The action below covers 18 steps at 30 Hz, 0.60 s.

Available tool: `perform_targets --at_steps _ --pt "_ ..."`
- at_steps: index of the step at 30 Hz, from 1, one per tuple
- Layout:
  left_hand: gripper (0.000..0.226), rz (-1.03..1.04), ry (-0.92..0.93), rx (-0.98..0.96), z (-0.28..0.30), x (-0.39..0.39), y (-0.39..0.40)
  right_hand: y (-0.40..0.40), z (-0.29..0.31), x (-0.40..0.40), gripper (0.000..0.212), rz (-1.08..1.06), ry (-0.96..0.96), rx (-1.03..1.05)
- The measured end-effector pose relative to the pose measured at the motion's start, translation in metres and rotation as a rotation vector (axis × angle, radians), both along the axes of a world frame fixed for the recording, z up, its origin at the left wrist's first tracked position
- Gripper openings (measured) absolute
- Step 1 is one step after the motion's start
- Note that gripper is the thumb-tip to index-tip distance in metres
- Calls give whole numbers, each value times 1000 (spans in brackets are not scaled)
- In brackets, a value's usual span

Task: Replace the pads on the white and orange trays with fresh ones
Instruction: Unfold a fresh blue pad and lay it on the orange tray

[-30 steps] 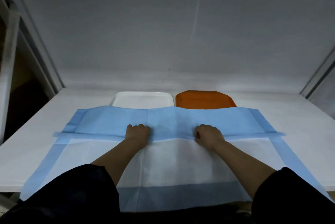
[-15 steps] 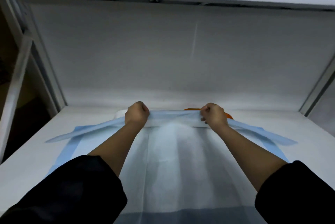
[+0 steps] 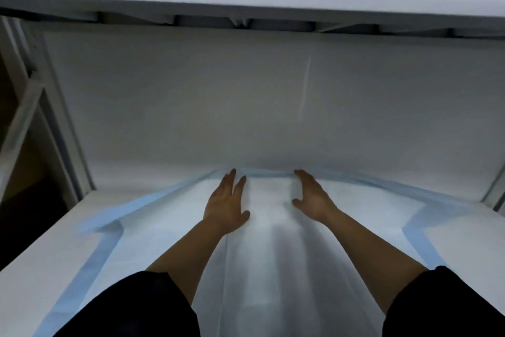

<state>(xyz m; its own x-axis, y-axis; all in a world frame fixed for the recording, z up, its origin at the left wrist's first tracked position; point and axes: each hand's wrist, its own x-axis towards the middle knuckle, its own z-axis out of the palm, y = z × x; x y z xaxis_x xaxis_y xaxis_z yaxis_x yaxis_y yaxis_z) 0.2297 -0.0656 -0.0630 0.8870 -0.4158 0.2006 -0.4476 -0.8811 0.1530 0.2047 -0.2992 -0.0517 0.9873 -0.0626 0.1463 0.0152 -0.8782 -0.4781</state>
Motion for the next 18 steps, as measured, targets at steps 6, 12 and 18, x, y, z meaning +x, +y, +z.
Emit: perform_targets --at_steps 6,12,18 --pt "82 72 203 191 -28 6 7 11 -32 -4 78 35 201 -227" --pt "74 121 365 250 -49 0 17 28 -58 -13 72 62 395 -277" --pt "60 210 483 259 -76 -26 33 33 -85 -36 72 -4 596 -188"
